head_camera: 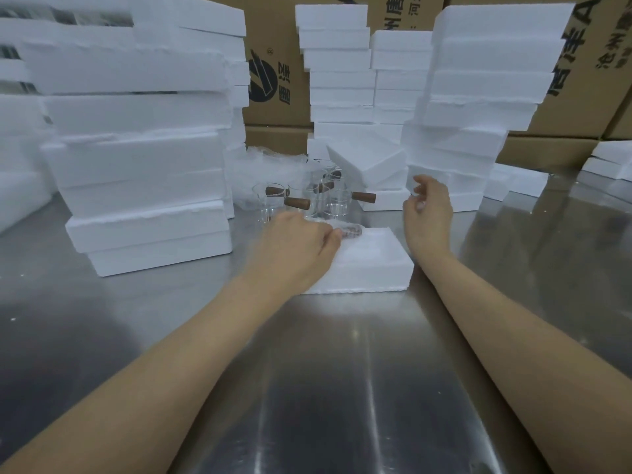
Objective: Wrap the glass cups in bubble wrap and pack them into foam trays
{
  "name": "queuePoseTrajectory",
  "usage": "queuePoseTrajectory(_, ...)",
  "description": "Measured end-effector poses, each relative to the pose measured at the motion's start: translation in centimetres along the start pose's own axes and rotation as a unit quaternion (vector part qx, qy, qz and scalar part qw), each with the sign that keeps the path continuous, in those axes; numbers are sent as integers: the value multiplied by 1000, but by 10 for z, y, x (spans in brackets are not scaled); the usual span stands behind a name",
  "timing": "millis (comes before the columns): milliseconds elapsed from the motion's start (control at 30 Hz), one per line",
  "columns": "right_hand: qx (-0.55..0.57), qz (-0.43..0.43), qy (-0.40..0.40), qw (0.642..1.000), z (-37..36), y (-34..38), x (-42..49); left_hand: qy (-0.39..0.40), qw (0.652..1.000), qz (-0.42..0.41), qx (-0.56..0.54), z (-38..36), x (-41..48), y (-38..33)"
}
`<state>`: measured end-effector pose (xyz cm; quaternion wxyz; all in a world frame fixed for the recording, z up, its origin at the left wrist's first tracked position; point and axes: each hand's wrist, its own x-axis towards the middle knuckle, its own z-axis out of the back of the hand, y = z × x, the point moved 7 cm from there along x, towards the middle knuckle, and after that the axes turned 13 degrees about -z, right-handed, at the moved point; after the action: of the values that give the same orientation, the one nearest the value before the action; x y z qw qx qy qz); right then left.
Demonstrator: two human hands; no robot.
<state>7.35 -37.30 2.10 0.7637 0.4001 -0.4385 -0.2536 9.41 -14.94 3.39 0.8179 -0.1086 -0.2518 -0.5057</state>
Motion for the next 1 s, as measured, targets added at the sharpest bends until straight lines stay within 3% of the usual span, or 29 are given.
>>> queuePoseTrajectory(100, -76, 126, 11, 989, -28, 17, 7, -1, 1000, 17, 9, 0, -4, -1)
queuePoseTrajectory(200, -137, 197, 10, 971, -49, 21, 17, -16, 999, 35, 22, 4, -5, 0)
queuePoseTrajectory(533, -293, 190, -12, 937, -77, 3, 52, 16, 996, 86, -16, -12, -3, 7)
queuePoseTrajectory(733, -277, 216, -27, 936, -83, 7, 60, 3, 998, 64, 4, -12, -5, 5)
queuePoseTrajectory(1000, -146, 218, -77, 962, -66, 12, 56, -7, 998, 52, 43, -16, 2, 5)
